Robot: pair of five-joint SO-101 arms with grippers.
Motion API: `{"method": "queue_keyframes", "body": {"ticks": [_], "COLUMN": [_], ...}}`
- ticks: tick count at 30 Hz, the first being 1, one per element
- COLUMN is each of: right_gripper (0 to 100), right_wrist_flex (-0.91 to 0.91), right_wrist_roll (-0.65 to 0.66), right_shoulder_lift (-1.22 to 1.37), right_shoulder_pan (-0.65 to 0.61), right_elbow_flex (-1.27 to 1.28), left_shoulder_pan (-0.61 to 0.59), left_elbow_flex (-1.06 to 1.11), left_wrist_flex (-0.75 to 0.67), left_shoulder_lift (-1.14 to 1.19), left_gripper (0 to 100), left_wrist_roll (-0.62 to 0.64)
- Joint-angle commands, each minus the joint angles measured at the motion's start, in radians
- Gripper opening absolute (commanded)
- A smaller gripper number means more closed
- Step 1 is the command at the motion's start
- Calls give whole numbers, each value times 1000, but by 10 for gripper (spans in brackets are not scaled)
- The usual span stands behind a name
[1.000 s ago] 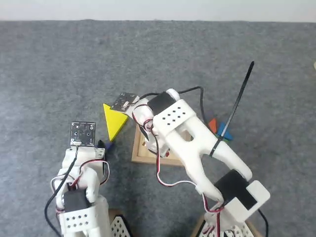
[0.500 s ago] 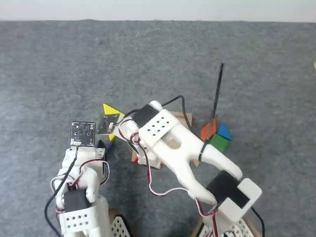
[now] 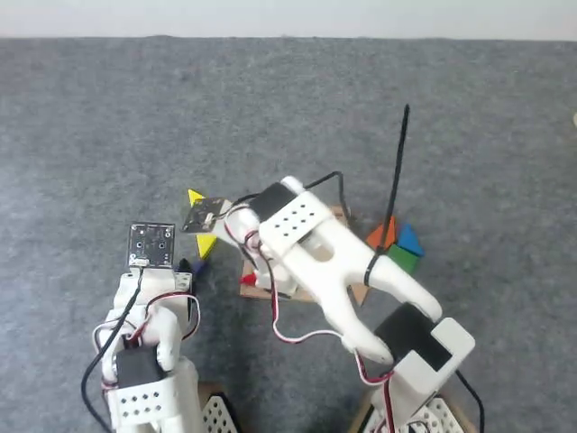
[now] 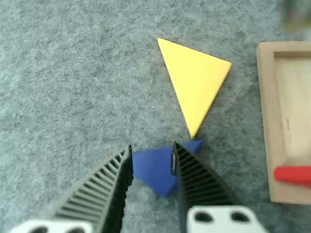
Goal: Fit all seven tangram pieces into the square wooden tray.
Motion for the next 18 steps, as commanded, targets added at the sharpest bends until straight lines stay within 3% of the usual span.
{"method": "queue_keyframes", "body": {"ticks": [1, 12, 18], "right_gripper": [25, 292, 352], "right_wrist_flex": [8, 7, -48], "right_wrist_roll": [55, 127, 123], "right_shoulder_lift": [-12, -10, -10], "right_shoulder_pan": [42, 41, 61], "right_elbow_flex": [-55, -54, -58], "left_shoulder_pan": [5, 5, 5], "left_elbow_flex": [-8, -8, -8], "left_wrist_flex": [6, 6, 8], "left_shoulder_lift": [-20, -20, -20], "left_gripper": [137, 137, 137], "left_wrist_roll": [-8, -8, -8]}}
